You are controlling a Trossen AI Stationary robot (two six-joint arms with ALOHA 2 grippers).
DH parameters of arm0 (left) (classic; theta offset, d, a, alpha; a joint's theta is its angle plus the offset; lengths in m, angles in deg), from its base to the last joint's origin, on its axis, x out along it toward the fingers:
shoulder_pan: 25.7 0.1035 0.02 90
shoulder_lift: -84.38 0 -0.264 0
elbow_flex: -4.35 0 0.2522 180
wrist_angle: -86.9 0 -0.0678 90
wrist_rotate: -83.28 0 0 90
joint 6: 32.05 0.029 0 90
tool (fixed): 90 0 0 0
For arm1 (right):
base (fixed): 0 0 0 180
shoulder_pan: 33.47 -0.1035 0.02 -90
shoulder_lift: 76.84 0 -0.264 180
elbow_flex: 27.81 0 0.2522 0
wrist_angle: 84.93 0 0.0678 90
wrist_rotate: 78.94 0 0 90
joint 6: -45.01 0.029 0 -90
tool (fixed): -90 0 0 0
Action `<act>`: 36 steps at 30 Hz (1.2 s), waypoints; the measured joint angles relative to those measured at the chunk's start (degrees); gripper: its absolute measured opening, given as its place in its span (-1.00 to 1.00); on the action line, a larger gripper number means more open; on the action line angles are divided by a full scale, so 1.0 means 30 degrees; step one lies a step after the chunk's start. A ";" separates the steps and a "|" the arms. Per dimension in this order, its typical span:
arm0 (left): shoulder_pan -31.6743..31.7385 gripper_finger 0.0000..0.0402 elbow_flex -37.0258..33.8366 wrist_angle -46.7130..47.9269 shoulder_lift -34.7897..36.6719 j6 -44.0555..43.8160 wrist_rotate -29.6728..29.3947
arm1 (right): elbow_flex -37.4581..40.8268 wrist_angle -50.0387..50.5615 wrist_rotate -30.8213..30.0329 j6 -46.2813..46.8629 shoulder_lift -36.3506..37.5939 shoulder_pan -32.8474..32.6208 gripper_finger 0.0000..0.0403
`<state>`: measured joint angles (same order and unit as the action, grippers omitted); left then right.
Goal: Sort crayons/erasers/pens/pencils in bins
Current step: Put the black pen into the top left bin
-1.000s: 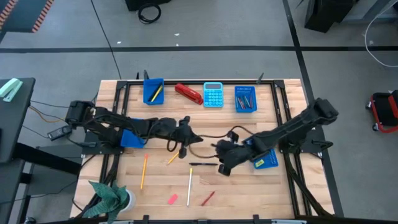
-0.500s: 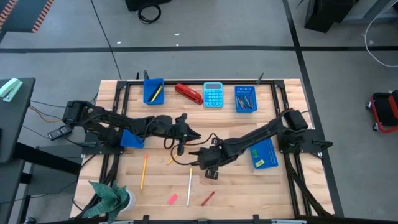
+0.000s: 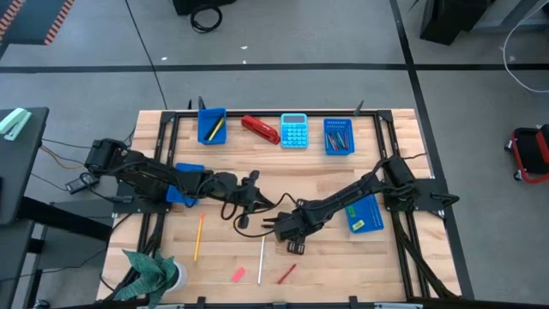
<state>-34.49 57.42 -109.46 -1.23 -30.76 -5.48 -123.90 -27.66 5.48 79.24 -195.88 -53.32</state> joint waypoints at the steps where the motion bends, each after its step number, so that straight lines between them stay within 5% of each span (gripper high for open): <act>1: -0.0137 -0.88 0.0000 0.0007 0.0000 0.0147 0.0000 | -0.0004 -0.0033 -0.0105 0.0083 -0.0061 -0.0067 -0.13; 6: -0.0721 -0.88 0.0000 -0.0017 0.0000 0.1100 -0.0007 | -0.0058 -0.0081 -0.0111 0.0538 -0.0326 -0.0115 -0.20; 20: -0.0115 -0.90 0.0007 0.0281 0.0000 0.4282 0.0029 | -0.0022 0.0013 0.0086 -0.0332 -0.0483 0.0374 -0.86; 36: 0.0501 -0.92 0.0022 -0.0420 0.0850 0.5814 -0.0125 | 0.0081 0.5299 -0.2780 0.0714 0.3007 0.1273 -0.87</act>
<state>-32.99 57.49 -110.72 1.33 -13.32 -5.86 -123.65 -11.76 -2.86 81.38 -186.85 -49.50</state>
